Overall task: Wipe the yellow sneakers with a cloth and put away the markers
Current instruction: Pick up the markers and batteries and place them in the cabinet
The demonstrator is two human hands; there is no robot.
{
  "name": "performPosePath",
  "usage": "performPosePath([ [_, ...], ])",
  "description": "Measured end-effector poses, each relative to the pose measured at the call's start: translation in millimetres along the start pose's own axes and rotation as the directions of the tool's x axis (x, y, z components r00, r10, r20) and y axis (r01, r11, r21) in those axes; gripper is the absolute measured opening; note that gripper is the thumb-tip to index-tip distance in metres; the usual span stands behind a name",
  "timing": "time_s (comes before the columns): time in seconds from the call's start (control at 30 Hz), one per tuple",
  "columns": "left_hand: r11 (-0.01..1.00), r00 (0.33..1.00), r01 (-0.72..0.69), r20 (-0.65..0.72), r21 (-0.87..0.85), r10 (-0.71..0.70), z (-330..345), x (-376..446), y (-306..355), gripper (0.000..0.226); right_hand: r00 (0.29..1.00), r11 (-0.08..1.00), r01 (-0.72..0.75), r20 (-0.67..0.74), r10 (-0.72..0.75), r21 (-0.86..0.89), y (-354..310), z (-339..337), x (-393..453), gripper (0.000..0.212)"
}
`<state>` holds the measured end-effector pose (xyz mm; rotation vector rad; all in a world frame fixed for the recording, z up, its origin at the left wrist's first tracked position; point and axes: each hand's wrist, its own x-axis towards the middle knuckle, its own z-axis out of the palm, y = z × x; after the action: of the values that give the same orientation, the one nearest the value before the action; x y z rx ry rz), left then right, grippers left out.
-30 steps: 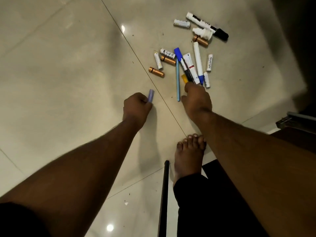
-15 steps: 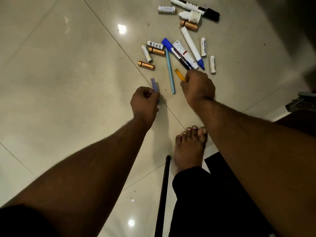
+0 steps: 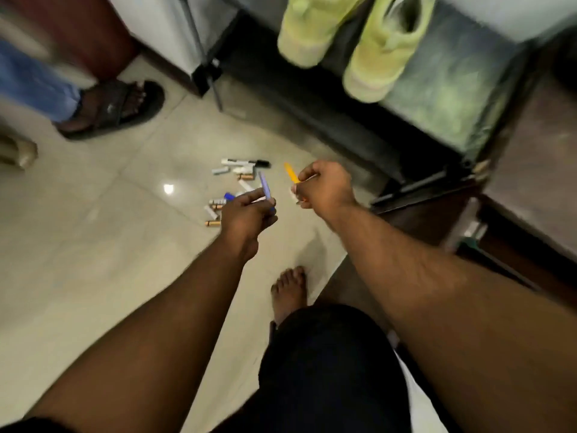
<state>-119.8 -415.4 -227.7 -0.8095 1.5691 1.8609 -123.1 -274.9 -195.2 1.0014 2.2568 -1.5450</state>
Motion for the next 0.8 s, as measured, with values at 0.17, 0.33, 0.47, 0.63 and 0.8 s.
performPosePath([
  [0.17, 0.96, 0.91, -0.238, 0.378, 0.147, 0.168, 90.9, -128.4, 60.7, 0.006, 0.947, 0.85, 0.083, -0.307, 0.094, 0.519, -14.1, -125.0, -145.2, 0.02],
  [0.33, 0.938, 0.815, -0.216, 0.579, 0.27, 0.021, 160.9, -241.3, 15.4, 0.015, 0.85, 0.649, 0.107, -0.408, 0.334, 0.753, 35.4, -206.8, -243.1, 0.019],
  [0.47, 0.915, 0.872, -0.076, 0.471, 0.396, -0.131, 186.8, -268.5, -62.2, 0.021, 0.797, 0.6, 0.066, -0.404, 0.449, 0.797, 88.6, -236.7, -264.3, 0.016],
  [0.63, 0.93, 0.937, 0.114, 0.274, 0.35, -0.218, 233.5, -249.4, -128.0, 0.016, 0.762, 0.478, 0.01, -0.316, 0.565, 0.878, 163.1, -257.7, -237.2, 0.018],
  [0.8, 0.904, 0.949, 0.18, 0.175, 0.387, -0.264, 289.7, -193.6, -166.6, 0.014, 0.744, 0.427, -0.054, -0.249, 0.62, 0.903, 206.9, -272.6, -171.5, 0.02],
])
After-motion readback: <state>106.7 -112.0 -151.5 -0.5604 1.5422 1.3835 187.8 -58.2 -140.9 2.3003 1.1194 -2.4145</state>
